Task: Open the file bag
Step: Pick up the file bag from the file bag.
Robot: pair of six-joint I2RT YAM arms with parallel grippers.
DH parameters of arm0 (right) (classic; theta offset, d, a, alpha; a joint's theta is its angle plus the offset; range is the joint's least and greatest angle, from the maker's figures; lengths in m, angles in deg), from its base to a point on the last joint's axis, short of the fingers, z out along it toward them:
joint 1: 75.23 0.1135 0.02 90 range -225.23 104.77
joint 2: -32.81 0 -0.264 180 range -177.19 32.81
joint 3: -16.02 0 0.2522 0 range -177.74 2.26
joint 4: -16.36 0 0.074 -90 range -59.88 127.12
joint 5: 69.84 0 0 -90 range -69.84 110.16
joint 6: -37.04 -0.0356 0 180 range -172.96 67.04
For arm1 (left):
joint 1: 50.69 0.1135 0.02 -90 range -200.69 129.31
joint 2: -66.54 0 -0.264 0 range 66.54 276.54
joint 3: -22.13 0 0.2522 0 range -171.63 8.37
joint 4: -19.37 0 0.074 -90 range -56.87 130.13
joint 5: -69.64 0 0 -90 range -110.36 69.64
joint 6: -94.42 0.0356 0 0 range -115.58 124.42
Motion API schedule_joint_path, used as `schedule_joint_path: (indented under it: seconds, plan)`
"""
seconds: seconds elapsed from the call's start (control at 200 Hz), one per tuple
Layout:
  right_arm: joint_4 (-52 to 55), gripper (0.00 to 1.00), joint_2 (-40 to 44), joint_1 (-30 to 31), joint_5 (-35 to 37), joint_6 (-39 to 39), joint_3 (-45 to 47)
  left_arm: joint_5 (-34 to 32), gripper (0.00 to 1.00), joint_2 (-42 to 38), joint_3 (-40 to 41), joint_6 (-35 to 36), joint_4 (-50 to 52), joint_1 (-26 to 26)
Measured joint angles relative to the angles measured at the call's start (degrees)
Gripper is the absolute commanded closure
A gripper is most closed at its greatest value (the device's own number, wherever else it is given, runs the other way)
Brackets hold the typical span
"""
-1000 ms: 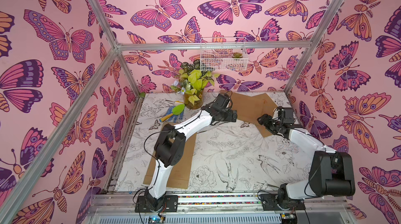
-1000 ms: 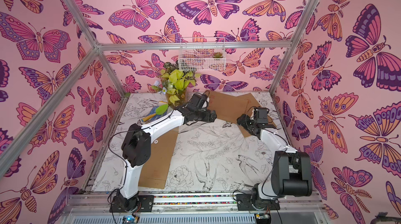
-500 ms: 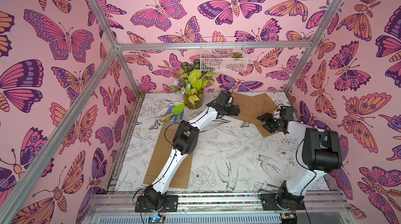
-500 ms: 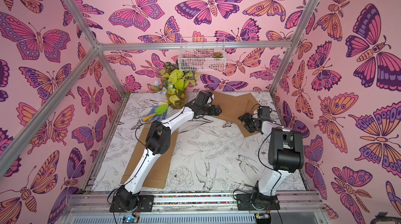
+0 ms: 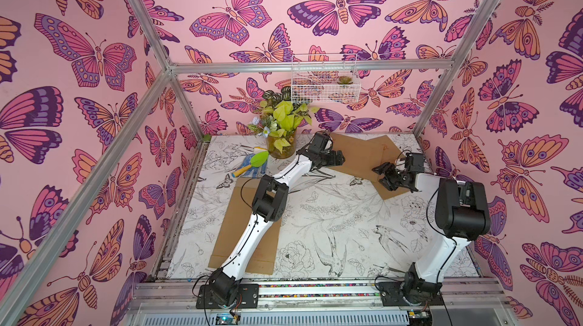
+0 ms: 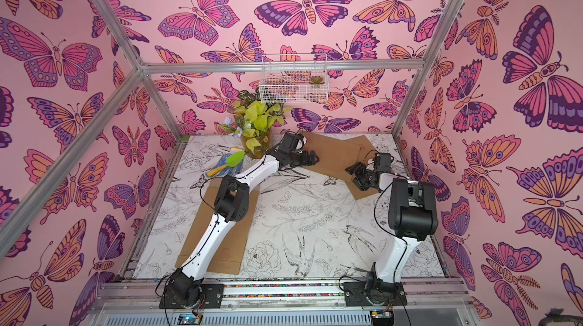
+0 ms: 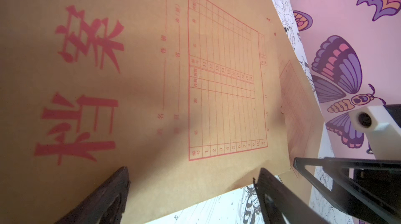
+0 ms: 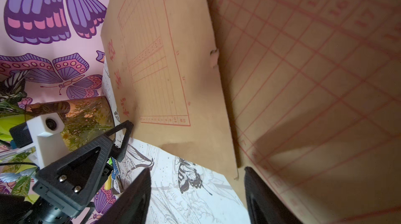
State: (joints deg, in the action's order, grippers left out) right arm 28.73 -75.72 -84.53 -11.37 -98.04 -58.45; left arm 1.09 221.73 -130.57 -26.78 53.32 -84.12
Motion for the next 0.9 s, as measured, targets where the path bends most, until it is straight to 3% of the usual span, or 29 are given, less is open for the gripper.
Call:
schedule_joint_path:
  seconds: [0.371,0.581,0.681,0.896]
  plan:
    - [-4.5,0.33,-3.4,-0.5,-3.7,-1.9,-0.4,1.6,0.08,0.4,-0.5,0.0,0.6,0.0]
    - [-13.0,0.42,-6.8,-0.7,-9.6,-5.9,-0.1,2.1,0.09,0.5,-0.7,0.1,0.9,0.0]
    - [-15.8,0.52,-7.2,-0.8,-11.7,-7.1,0.3,2.5,0.10,0.5,-0.7,0.1,1.1,0.0]
    - [-18.4,0.91,-7.2,-0.8,-13.8,-7.3,0.4,3.0,0.11,0.5,-0.7,0.3,1.3,0.0]
